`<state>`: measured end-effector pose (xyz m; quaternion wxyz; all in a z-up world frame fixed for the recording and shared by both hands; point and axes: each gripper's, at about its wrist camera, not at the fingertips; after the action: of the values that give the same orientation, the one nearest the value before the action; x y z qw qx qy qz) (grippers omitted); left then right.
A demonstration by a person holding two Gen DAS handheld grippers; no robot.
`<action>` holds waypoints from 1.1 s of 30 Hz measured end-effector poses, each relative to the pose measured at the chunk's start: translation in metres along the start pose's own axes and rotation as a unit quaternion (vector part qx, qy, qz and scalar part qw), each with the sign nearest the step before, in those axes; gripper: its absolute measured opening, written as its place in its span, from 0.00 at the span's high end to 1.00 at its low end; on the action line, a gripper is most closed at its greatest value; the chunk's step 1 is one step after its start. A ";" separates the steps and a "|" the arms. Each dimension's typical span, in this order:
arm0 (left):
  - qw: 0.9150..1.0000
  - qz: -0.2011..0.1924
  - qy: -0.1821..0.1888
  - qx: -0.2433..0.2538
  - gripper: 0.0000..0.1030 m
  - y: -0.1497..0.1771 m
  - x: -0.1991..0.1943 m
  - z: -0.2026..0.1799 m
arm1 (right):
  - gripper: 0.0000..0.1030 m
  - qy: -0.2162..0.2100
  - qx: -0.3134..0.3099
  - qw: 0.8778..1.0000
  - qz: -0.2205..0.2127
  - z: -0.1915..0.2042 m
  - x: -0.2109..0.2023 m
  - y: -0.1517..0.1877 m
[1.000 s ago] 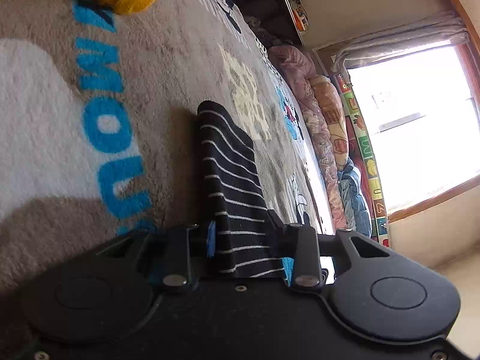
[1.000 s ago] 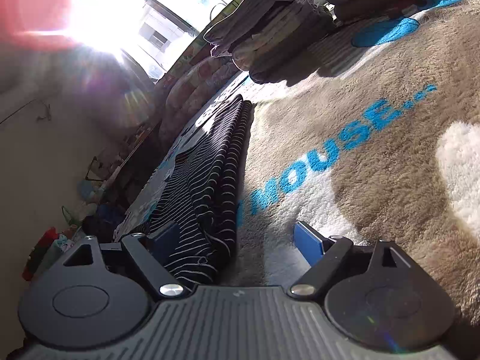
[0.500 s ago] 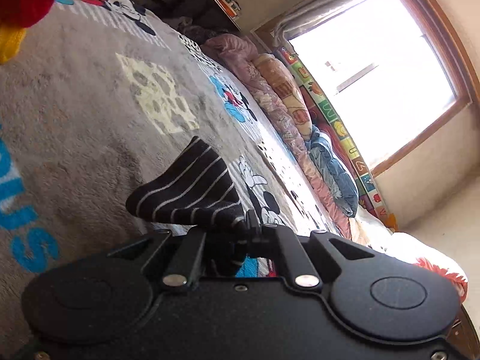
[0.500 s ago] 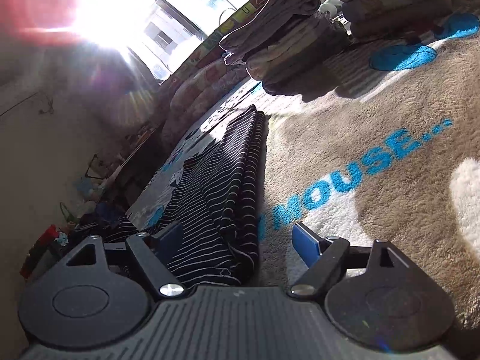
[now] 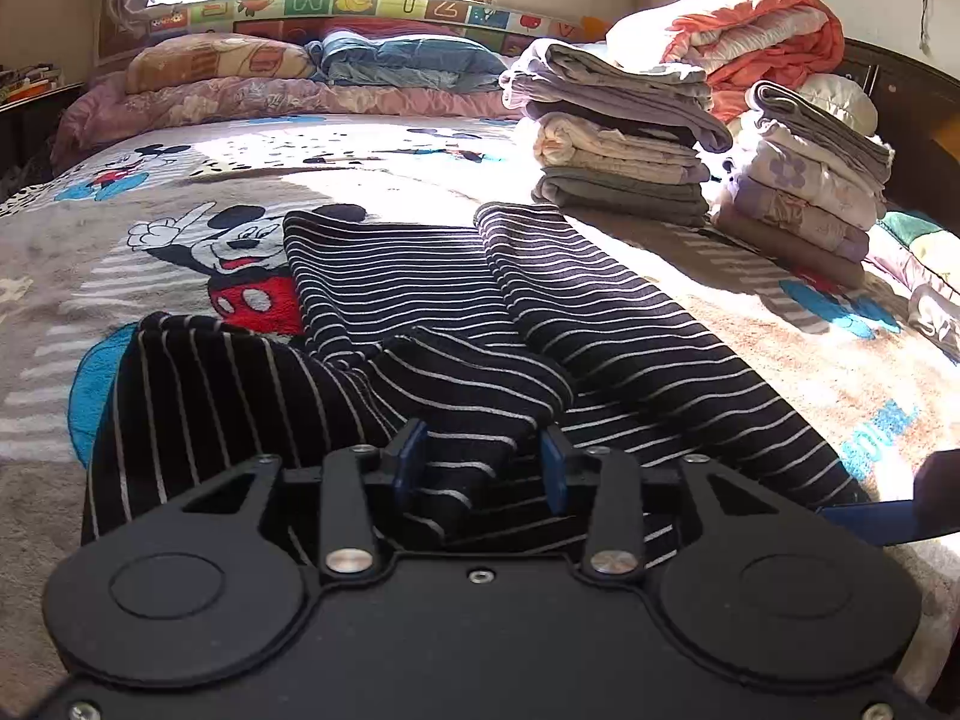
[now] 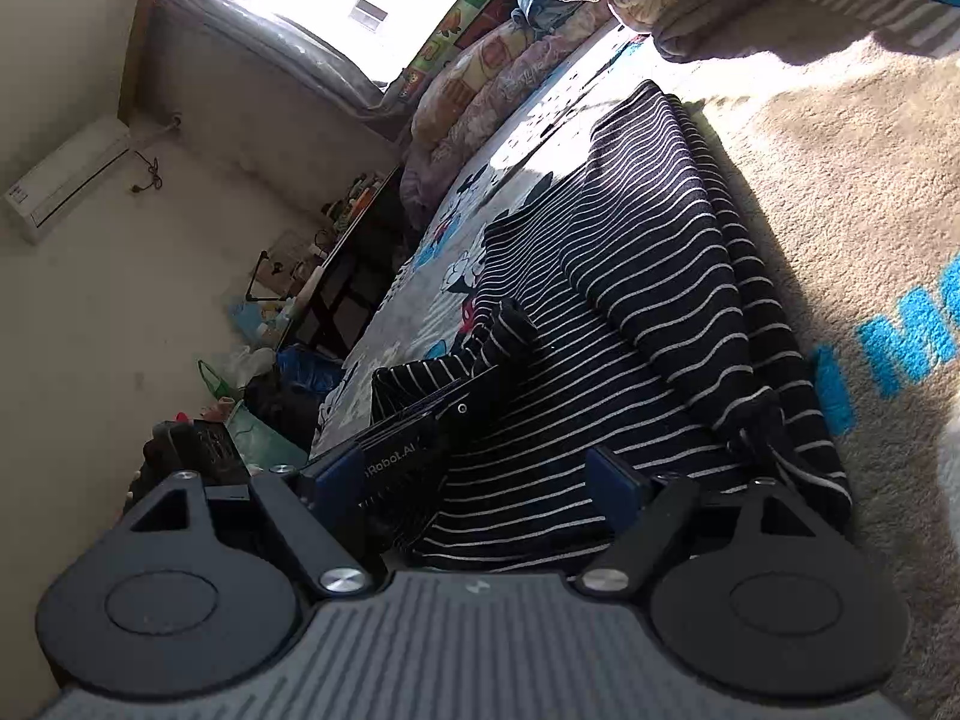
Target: Fold clothes
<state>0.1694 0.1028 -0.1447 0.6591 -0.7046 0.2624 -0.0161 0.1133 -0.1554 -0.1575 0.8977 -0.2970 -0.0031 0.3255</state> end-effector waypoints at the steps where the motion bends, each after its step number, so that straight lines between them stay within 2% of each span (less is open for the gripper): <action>1: 1.000 -0.005 0.014 -0.008 0.45 -0.003 -0.009 0.001 | 0.21 0.002 0.008 1.000 -0.001 0.000 0.006 0.001; 2: 1.000 -0.011 0.014 -0.017 0.48 -0.006 -0.017 0.004 | 0.16 0.004 0.016 1.000 -0.002 0.000 0.012 0.001; 5: 0.996 -0.042 0.012 -0.072 0.47 -0.016 -0.044 0.028 | 0.16 0.011 0.039 0.999 -0.006 0.000 0.029 0.004; 7: 0.991 -0.071 -0.001 -0.117 0.47 -0.020 -0.064 0.049 | 0.16 0.016 0.058 0.998 -0.008 0.000 0.044 0.005; 11: 0.971 -0.113 -0.034 -0.207 0.44 -0.018 -0.090 0.091 | 0.16 0.035 0.088 0.995 -0.016 -0.002 0.071 0.006; 14: 0.951 -0.126 -0.044 -0.279 0.43 -0.012 -0.097 0.116 | 0.16 0.037 0.111 0.993 -0.028 0.001 0.087 0.006; 17: 0.939 -0.130 -0.054 -0.313 0.42 -0.011 -0.099 0.130 | 0.25 0.031 0.118 0.992 -0.030 0.007 0.103 0.008; 21: 0.933 -0.136 -0.054 -0.329 0.42 -0.012 -0.101 0.137 | 0.26 0.047 0.102 0.993 -0.025 0.014 0.115 0.016; 29: 0.934 -0.136 -0.045 -0.327 0.42 -0.012 -0.102 0.139 | 0.34 0.076 0.078 0.993 -0.048 0.019 0.125 0.021; 31: 0.933 -0.134 -0.044 -0.331 0.42 -0.010 -0.101 0.140 | 0.45 0.077 0.063 0.994 -0.045 0.022 0.133 0.019; 32: 0.932 -0.132 -0.045 -0.335 0.42 -0.008 -0.100 0.141 | 0.57 0.079 0.050 0.995 -0.041 0.025 0.136 0.020; 33: 0.932 -0.129 -0.047 -0.337 0.42 -0.007 -0.099 0.142 | 0.63 0.078 0.037 0.996 -0.037 0.028 0.138 0.020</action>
<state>0.1388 0.2718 -0.1248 0.3868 -0.9130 0.1282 0.0214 0.2047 -0.0472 -0.1710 0.9170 -0.2876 0.0676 0.2682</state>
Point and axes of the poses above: each gripper's, at about its wrist camera, not at the fingertips, and x roughly the way its jaws point, z to its left, y to its underside, and after that the axes turned 14 degrees about -z, right-handed
